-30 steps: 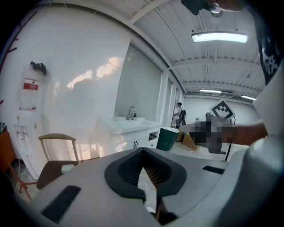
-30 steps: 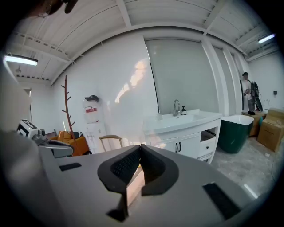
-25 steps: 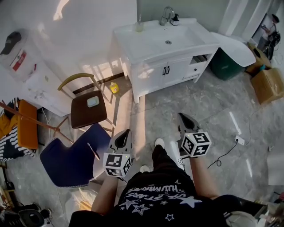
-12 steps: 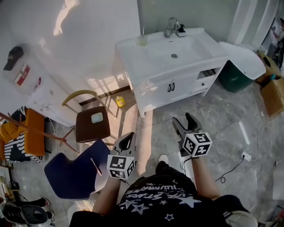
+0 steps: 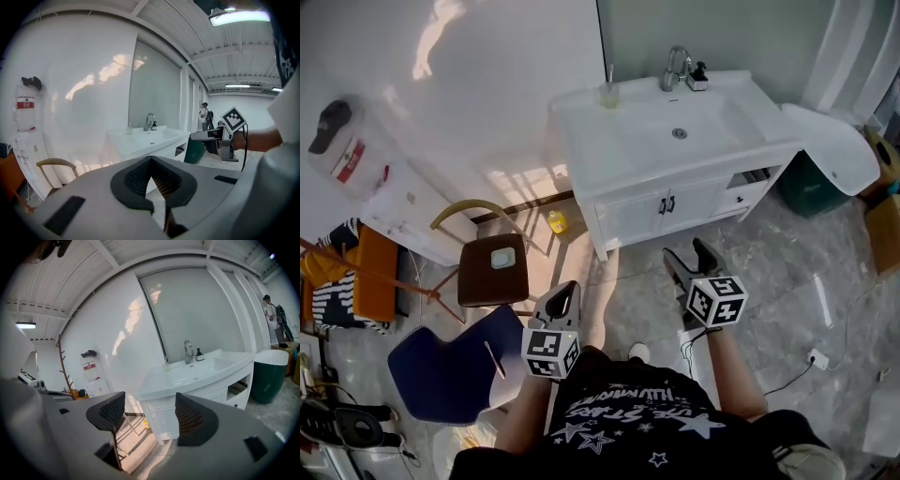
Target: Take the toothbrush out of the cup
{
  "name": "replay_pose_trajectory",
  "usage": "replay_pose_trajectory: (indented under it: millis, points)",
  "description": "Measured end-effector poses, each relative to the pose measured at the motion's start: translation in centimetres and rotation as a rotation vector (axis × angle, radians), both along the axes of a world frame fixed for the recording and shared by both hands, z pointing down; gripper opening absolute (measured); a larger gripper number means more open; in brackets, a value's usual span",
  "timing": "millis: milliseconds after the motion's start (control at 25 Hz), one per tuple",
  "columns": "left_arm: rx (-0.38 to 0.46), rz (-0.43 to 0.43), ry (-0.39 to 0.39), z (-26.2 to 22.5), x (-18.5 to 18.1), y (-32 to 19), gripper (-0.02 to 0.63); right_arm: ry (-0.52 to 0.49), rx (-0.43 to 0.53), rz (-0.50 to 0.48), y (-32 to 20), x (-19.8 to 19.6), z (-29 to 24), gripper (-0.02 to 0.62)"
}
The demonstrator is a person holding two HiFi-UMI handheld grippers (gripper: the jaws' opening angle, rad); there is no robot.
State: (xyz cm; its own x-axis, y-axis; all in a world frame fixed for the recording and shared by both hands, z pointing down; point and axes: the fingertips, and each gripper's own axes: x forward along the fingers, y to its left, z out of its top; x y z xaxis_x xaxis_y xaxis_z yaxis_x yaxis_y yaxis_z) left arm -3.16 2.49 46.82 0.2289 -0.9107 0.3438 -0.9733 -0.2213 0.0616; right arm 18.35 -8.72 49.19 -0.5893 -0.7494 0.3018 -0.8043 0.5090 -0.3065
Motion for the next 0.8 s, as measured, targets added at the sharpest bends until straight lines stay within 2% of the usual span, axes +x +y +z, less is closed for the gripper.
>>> replay_pose_trajectory:
  millis: [400,640,800]
  points:
    - [-0.015,-0.024,0.008,1.1,-2.6,-6.5,0.015,0.019,-0.038,-0.010,-5.2,-2.2,2.0,0.321]
    - [-0.005,0.016,0.023,2.0,-4.9,-15.1,0.015,0.037,-0.029,0.040,-12.3,-3.2,2.4,0.321]
    - [0.019,0.027,0.035,2.1,-7.4,-22.6,0.015,0.042,-0.013,0.052,-18.9,-5.5,2.3,0.321]
